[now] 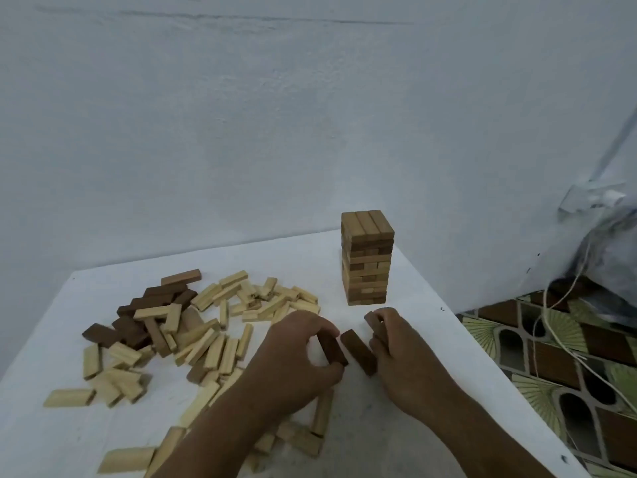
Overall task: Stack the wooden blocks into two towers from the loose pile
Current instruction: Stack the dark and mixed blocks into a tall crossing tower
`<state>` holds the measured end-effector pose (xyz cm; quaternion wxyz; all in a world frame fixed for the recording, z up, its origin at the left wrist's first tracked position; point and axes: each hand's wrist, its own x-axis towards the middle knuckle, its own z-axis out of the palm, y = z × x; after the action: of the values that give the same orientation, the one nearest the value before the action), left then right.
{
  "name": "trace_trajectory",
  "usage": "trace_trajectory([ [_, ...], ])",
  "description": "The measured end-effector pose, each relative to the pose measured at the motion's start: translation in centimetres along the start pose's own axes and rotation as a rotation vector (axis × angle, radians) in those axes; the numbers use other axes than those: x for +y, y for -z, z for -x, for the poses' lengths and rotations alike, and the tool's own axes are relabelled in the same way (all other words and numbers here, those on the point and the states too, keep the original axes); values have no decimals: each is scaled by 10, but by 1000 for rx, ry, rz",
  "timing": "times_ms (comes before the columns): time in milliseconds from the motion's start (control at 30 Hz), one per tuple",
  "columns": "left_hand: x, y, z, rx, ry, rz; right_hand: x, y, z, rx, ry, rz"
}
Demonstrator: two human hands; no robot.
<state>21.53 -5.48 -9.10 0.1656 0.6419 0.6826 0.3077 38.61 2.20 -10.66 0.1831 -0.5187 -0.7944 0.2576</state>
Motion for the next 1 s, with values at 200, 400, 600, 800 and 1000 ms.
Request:
trace_trajectory([
  [200,2,-17,-16,-116,33,-54,31,9,-6,60,4,70],
  [400,-1,-26,-26,-144,46,-60,38,9,-6,37,181,119],
  [600,-8,-23,-30,-203,61,-37,39,9,-4,-71,295,47],
  [800,-19,-21,-31,-207,-6,-32,44,11,-7,-170,326,51],
  [1000,-13,-17,-31,-195,-9,12,46,7,-6,-115,372,57],
])
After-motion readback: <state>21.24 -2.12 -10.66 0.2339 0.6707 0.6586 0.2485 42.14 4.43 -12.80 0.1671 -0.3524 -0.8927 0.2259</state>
